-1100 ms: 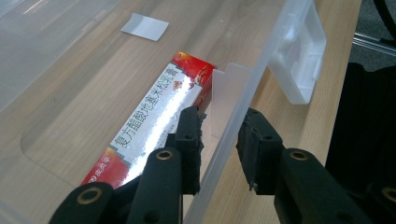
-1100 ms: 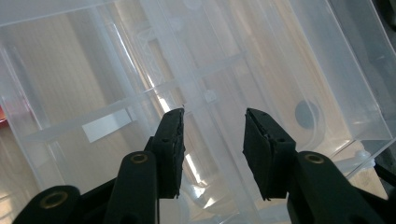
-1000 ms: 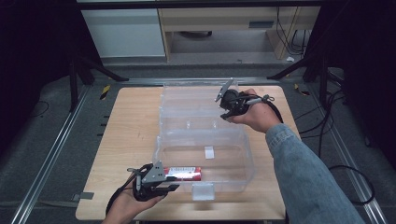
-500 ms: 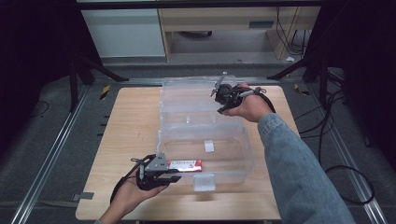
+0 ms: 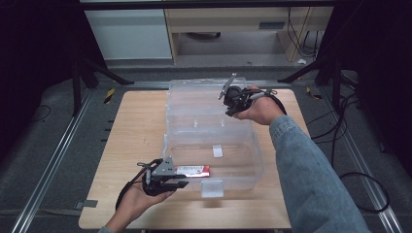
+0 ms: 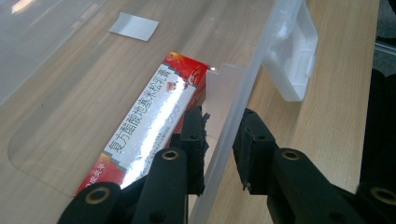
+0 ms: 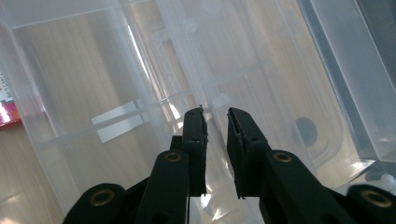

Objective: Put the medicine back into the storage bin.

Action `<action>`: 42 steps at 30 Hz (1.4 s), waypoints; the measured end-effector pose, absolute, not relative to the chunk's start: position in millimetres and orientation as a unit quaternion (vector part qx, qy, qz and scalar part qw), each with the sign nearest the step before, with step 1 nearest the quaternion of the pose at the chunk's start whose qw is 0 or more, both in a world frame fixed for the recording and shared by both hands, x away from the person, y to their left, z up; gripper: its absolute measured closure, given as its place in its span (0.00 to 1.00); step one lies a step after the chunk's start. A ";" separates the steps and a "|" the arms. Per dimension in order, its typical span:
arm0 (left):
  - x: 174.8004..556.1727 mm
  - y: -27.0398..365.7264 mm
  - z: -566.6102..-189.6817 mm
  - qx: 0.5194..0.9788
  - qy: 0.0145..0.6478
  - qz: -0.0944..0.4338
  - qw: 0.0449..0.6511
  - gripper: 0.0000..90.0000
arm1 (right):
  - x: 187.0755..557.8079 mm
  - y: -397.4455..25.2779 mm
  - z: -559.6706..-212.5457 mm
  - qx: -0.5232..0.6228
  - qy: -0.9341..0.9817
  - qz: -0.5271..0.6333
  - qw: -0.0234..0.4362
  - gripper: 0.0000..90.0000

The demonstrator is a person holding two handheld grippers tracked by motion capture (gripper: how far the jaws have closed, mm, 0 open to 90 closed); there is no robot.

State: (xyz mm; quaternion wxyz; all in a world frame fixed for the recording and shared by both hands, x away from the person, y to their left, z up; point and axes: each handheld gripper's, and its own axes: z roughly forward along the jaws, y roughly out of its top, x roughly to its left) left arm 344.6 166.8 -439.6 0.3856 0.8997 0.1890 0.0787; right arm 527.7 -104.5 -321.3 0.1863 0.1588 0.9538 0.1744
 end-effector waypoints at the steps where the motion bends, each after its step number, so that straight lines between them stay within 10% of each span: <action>1: 344.8 167.0 -439.5 0.900 0.189 0.078 0.385 0.82 | 525.8 -104.7 -320.3 0.157 0.954 0.174 0.186 0.88; 42: 349.8 159.2 -434.6 0.906 0.193 0.080 0.369 0.80 | 481.5 -111.2 -295.1 0.116 0.962 0.166 0.184 0.96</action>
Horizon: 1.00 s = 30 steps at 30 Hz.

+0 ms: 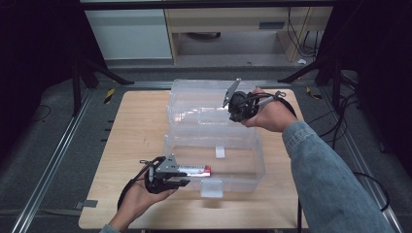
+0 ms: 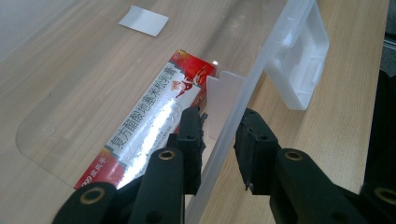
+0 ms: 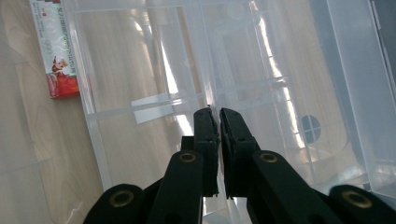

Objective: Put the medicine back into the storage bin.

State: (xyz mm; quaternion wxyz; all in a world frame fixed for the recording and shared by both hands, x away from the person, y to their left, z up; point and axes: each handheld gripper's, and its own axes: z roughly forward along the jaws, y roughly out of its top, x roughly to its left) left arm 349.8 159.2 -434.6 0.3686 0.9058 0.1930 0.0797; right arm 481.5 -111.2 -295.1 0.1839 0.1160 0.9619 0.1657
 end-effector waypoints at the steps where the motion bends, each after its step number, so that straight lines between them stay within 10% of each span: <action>1: 349.7 158.8 -434.6 0.905 0.194 0.081 0.369 0.80 | 481.3 -111.9 -294.9 0.113 0.962 0.167 0.183 0.96; 30: 350.2 152.4 -435.1 0.903 0.191 0.084 0.375 0.79 | 448.2 -118.9 -290.0 0.098 0.960 0.190 0.180 0.97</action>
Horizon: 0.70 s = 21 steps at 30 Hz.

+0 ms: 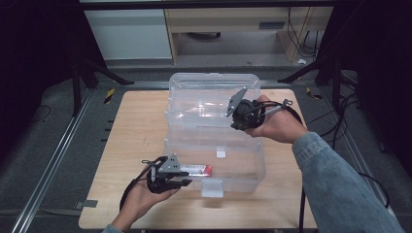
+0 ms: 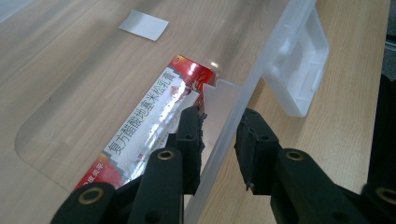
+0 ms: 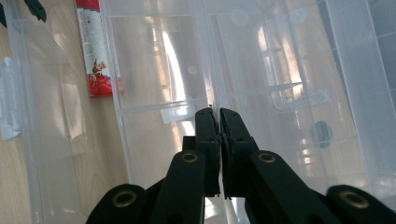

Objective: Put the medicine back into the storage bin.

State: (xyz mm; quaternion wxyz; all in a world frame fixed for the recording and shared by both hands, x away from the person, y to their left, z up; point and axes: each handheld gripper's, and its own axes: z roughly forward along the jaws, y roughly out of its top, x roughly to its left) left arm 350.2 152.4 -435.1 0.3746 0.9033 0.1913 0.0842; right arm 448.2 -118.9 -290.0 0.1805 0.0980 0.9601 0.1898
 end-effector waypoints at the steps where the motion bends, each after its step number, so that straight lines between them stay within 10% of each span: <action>1: 350.4 151.0 -435.0 0.903 0.191 0.084 0.375 0.79 | 449.2 -119.2 -290.3 0.098 0.960 0.190 0.181 0.97; 21: 352.5 141.1 -435.2 0.902 0.195 0.091 0.374 0.79 | 438.6 -125.6 -291.7 0.090 0.958 0.205 0.179 0.97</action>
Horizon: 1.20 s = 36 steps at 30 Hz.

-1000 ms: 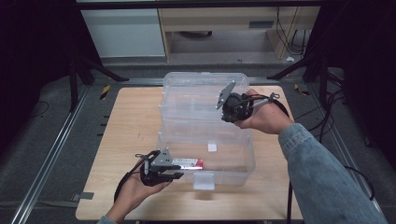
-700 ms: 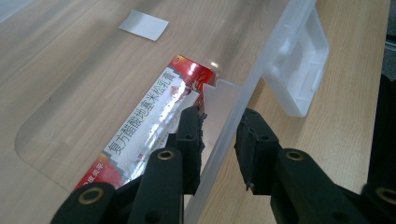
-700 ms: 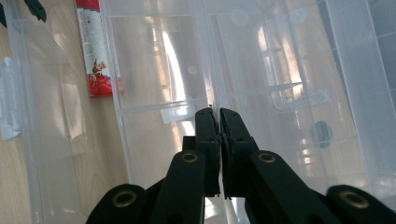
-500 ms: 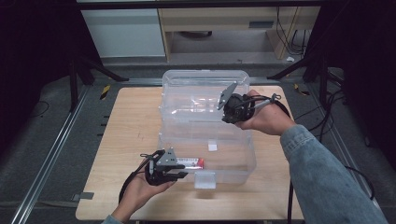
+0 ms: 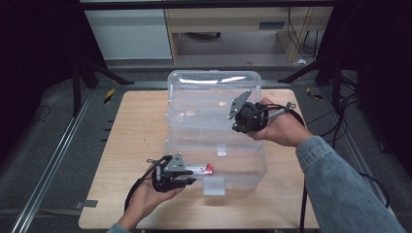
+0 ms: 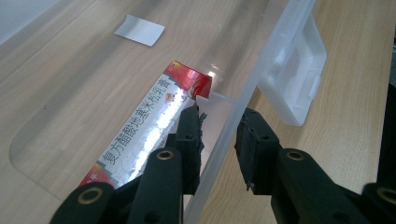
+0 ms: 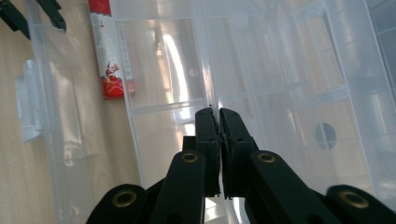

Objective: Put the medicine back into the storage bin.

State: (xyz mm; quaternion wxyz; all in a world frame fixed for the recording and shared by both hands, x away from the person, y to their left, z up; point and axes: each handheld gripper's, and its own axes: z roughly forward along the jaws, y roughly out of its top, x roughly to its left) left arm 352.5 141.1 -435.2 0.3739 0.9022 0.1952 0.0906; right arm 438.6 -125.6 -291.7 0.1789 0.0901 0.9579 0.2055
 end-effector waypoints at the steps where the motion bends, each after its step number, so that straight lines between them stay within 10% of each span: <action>1: 352.5 141.1 -435.2 0.902 0.195 0.091 0.374 0.79 | 438.6 -125.6 -291.7 0.090 0.958 0.205 0.179 0.97; 36: 360.1 128.9 -435.2 0.897 0.206 0.113 0.375 0.77 | 425.3 -141.3 -302.7 0.091 0.955 0.232 0.163 0.96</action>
